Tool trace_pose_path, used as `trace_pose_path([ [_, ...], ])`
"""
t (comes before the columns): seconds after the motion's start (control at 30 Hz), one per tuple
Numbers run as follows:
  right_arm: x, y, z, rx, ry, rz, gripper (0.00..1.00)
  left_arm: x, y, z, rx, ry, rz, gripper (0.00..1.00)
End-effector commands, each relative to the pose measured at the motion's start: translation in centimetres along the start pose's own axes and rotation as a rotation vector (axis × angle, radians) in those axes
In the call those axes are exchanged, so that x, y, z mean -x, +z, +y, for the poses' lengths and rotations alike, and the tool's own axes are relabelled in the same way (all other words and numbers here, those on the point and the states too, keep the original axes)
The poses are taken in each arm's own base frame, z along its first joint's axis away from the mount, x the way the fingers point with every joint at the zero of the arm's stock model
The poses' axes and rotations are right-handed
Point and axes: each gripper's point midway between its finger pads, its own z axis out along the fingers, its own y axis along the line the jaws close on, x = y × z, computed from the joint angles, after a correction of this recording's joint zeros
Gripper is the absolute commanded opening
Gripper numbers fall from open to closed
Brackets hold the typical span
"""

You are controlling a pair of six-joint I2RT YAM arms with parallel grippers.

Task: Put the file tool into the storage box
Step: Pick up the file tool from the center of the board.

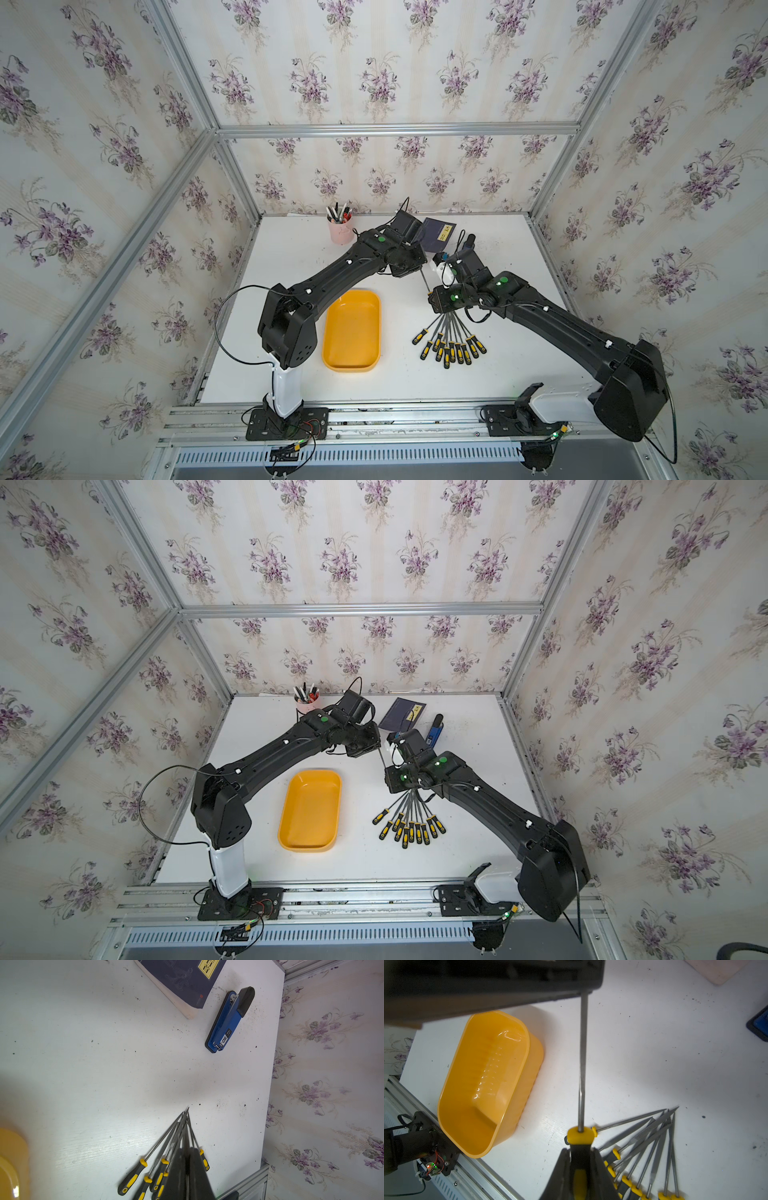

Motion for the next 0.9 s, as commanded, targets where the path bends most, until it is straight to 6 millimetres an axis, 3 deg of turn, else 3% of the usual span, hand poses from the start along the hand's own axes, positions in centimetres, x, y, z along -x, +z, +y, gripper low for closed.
trace_pose_path([
  [0.0,0.2,0.1,0.3,0.015,0.008,-0.004,0.09,0.6,-0.4,1.0,0.043,0.028,-0.028,0.00],
  [0.23,0.0,0.2,1.2,0.056,0.015,0.006,0.14,1.0,-1.0,1.2,0.057,0.041,-0.050,0.00],
  [0.53,0.3,-0.7,2.0,0.102,0.052,-0.046,0.51,1.2,-1.8,1.4,0.053,0.080,-0.036,0.00],
  [0.87,0.5,-0.9,2.6,0.134,0.036,-0.061,0.59,1.5,-3.3,2.1,0.062,0.100,-0.034,0.00],
])
